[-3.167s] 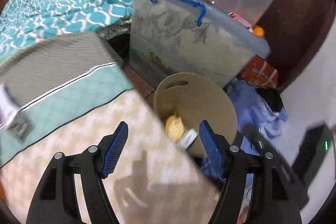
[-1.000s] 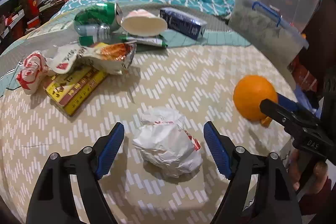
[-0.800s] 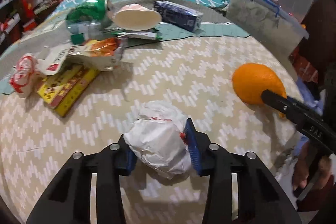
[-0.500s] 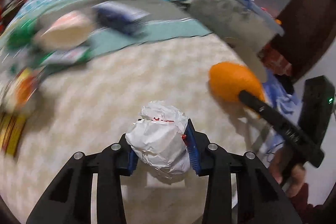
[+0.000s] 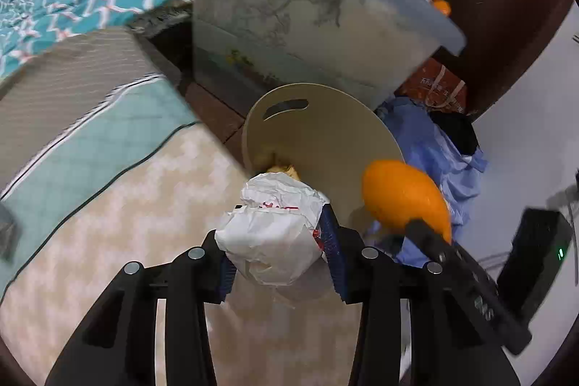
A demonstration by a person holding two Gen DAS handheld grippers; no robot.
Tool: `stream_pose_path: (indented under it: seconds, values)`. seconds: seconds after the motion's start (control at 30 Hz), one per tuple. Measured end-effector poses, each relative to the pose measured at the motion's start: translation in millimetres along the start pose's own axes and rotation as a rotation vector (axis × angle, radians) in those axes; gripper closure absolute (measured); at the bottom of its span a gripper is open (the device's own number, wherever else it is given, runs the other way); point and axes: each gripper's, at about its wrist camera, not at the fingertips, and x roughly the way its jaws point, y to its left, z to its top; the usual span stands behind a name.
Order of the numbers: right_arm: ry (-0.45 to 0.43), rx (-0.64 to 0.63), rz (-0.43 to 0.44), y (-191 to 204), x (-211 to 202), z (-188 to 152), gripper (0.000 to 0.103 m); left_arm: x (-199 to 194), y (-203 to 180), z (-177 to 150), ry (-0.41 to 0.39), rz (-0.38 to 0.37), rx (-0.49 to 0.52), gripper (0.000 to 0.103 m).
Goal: Collect trash
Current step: 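Carry the foil and orange to the beige bin and drop them in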
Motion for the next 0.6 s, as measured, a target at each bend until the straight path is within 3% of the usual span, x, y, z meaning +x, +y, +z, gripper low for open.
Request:
stream_pose_path:
  seconds: [0.13,0.2,0.27,0.47,0.6]
  values:
    - [0.019,-0.017,-0.035,-8.2,15.2,10.5,0.051,33.9,-11.0,22.6,0.025,0.001,-0.004,0.057]
    - [0.031,-0.021,-0.053,-10.0,21.9,14.3,0.043,45.6,-15.9,28.1,0.038,0.008,-0.003,0.045]
    - [0.016,-0.017,-0.056,-12.5,22.6,17.7,0.037,53.2,-19.6,32.3,0.046,0.021,-0.007,0.026]
    - [-0.052,-0.018,-0.056,-3.0,4.2,26.0,0.034,44.0,-13.3,29.7,0.049,0.003,-0.024,0.025]
    - [-0.079,-0.021,0.012,21.6,-5.4,24.8,0.034,-2.6,5.3,3.6,-0.012,-0.031,-0.012,0.025]
